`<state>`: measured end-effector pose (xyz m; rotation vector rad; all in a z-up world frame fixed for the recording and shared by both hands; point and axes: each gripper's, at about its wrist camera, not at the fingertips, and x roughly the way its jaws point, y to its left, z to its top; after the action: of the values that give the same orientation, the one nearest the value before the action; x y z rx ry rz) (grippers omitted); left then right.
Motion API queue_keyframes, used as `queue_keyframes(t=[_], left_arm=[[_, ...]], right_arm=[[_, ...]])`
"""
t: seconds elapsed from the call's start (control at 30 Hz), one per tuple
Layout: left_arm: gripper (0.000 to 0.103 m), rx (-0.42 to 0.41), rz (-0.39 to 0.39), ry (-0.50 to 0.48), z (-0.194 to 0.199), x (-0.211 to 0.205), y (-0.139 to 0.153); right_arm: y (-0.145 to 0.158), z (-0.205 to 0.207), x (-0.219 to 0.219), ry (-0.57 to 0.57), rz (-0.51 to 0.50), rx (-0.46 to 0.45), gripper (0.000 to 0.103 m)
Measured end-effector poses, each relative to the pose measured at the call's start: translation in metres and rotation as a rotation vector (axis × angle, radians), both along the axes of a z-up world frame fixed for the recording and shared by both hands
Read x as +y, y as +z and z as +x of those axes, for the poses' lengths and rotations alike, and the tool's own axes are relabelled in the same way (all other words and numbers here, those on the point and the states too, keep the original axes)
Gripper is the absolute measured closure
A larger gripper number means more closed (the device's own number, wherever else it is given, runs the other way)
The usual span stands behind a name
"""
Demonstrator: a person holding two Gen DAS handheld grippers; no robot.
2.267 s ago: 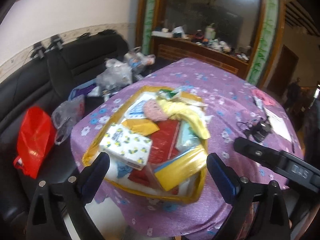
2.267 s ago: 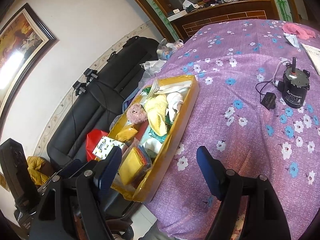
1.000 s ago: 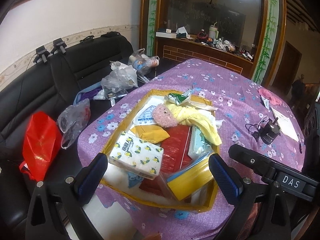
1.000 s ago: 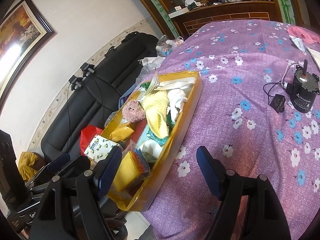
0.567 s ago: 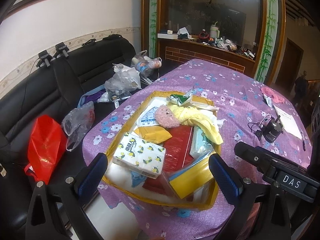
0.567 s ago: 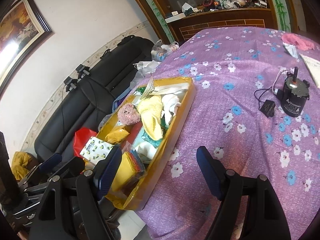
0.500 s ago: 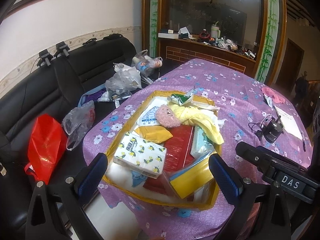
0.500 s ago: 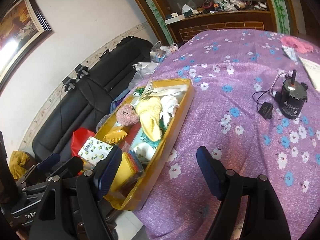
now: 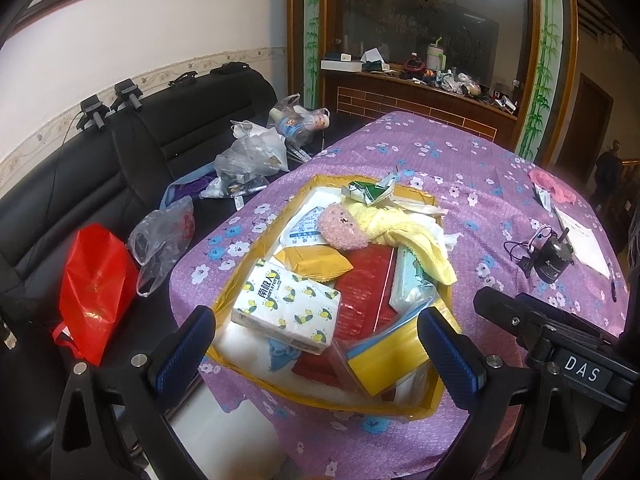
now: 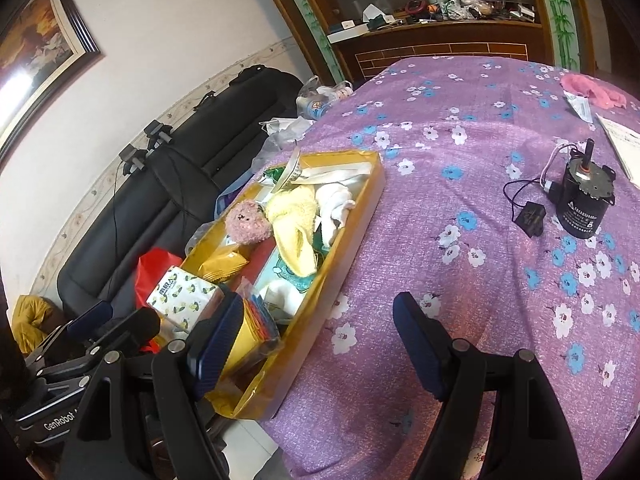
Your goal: Organize soft objects
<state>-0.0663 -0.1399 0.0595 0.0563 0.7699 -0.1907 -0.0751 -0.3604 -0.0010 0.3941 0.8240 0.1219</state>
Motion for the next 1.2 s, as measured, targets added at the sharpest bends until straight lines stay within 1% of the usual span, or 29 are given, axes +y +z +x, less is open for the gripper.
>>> queue_keyframes(t=[0.27, 0.67, 0.87, 0.97, 1.07, 1.2], left_arm=[[0.001, 0.015, 0.001, 0.003, 0.002, 0.000, -0.002], [0.001, 0.017, 0.002, 0.001, 0.002, -0.001, -0.002], [0.001, 0.016, 0.003, 0.001, 0.003, -0.002, -0.002], [0.001, 0.020, 0.025, 0.008, 0.006, -0.003, -0.004], [0.001, 0.030, 0.050, 0.022, 0.011, -0.003, -0.005], [0.001, 0.045, 0.080, 0.027, 0.019, -0.003, -0.011]], right_arm=[[-0.002, 0.002, 0.000, 0.007, 0.010, 0.008, 0.026], [-0.003, 0.002, 0.000, 0.018, 0.024, 0.013, 0.026], [-0.002, 0.000, 0.001, 0.024, 0.011, 0.006, 0.026], [0.001, -0.001, 0.000, 0.016, -0.018, -0.004, 0.026], [0.003, 0.000, 0.001, 0.023, -0.026, -0.009, 0.026], [0.003, 0.001, 0.005, 0.017, -0.074, -0.016, 0.026]])
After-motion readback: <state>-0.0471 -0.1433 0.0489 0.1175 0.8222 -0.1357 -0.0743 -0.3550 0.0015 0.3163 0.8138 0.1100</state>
